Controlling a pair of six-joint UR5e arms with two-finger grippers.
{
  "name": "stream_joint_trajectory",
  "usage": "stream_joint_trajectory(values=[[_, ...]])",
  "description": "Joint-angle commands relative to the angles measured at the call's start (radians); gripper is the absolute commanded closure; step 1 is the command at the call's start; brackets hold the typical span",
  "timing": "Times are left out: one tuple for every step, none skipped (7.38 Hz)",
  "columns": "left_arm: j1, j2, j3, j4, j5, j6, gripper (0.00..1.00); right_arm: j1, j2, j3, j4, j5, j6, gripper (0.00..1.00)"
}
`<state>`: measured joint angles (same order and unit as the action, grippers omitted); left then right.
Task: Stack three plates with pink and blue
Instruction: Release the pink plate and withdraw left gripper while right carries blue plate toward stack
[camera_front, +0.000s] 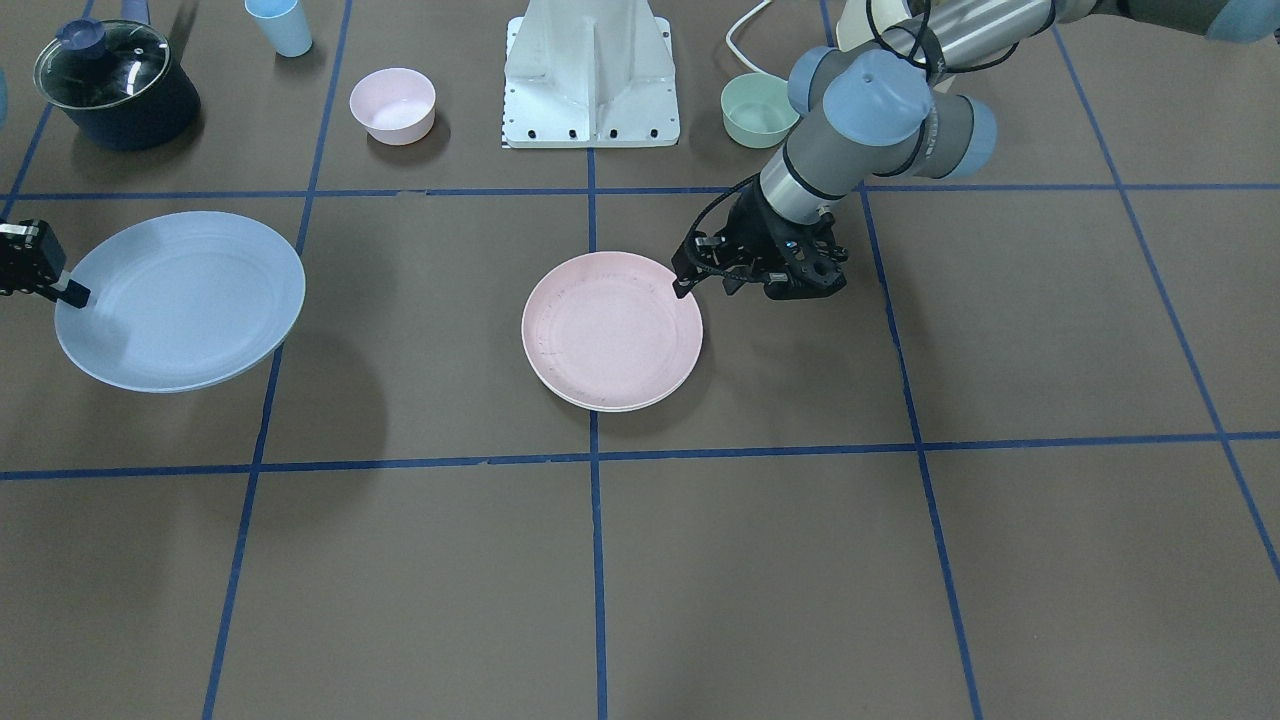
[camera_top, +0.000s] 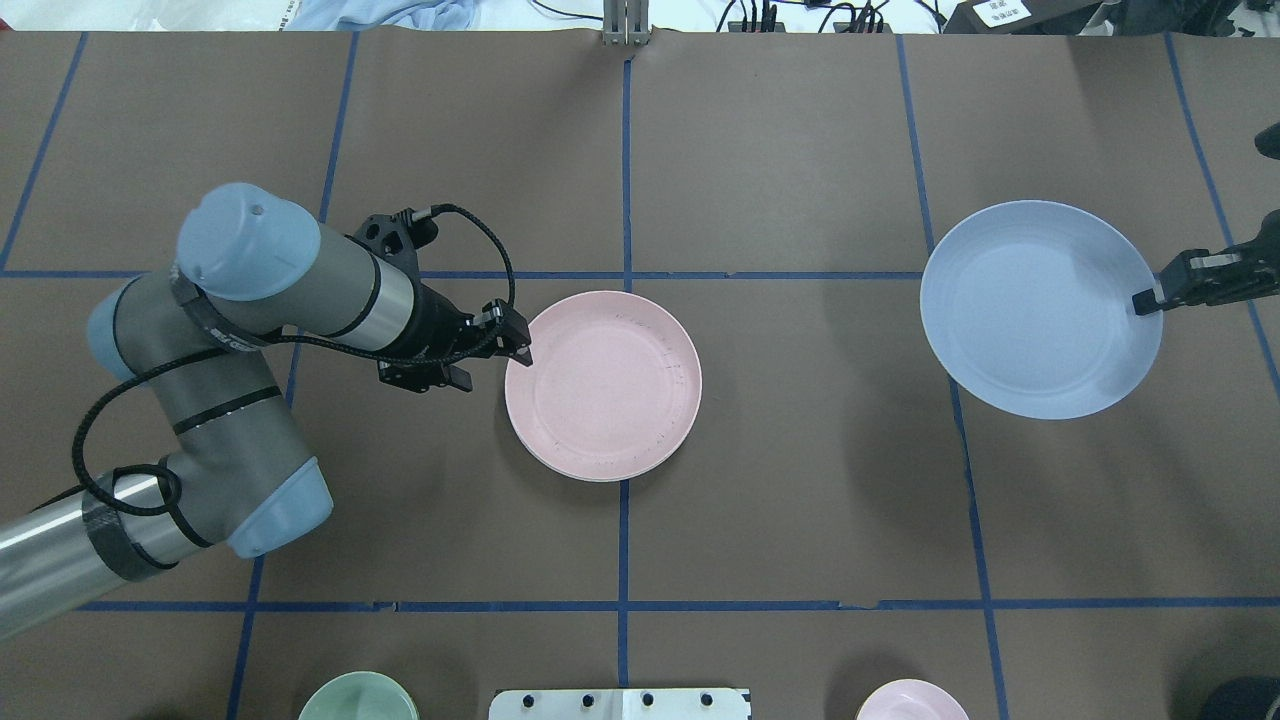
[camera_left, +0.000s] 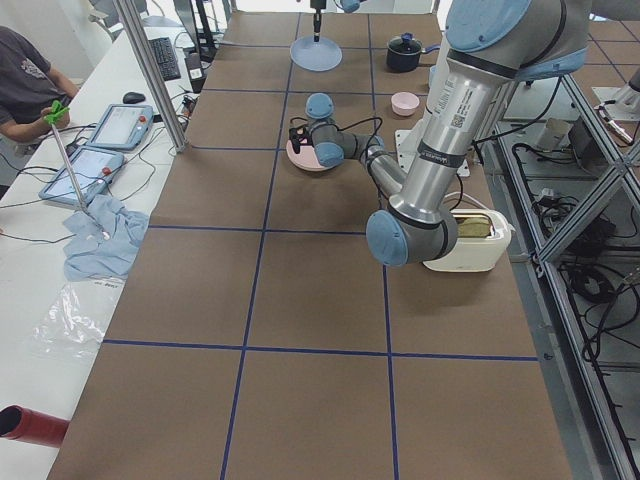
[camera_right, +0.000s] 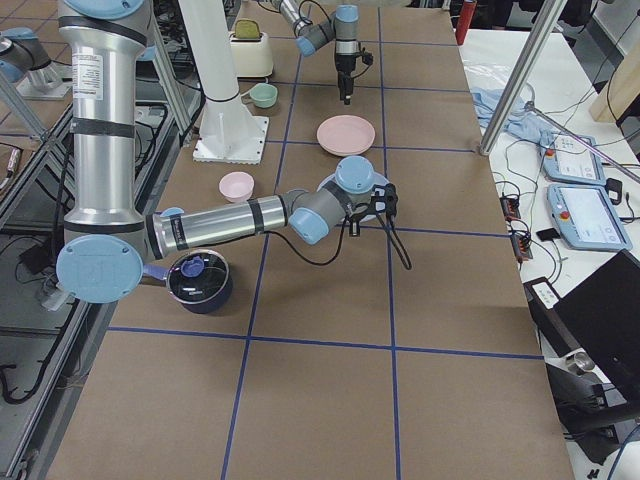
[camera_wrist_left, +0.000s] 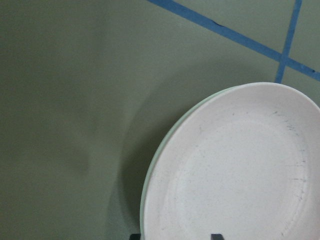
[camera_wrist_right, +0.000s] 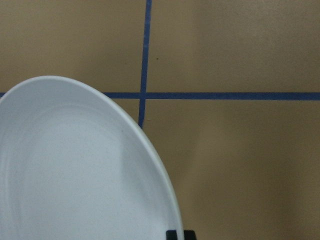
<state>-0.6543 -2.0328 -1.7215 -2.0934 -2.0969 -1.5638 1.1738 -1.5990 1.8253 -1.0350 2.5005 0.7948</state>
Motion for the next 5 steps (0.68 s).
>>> stream_joint_trajectory(values=[[-0.111,0.064,-0.030,0.003,-0.047,0.066,0.00,-0.119,0.129,0.008,-0.004,-0.067,0.203,1.00],[-0.155,0.074,-0.033,0.044,-0.052,0.184,0.00,-0.205,0.178,0.008,-0.004,-0.140,0.298,1.00],[-0.189,0.089,-0.035,0.114,-0.052,0.282,0.00,-0.277,0.235,0.008,-0.019,-0.190,0.384,1.00],[-0.240,0.136,-0.042,0.127,-0.052,0.389,0.00,-0.351,0.331,0.008,-0.098,-0.245,0.471,1.00],[-0.278,0.191,-0.058,0.128,-0.054,0.492,0.00,-0.426,0.426,0.005,-0.200,-0.332,0.503,1.00]])
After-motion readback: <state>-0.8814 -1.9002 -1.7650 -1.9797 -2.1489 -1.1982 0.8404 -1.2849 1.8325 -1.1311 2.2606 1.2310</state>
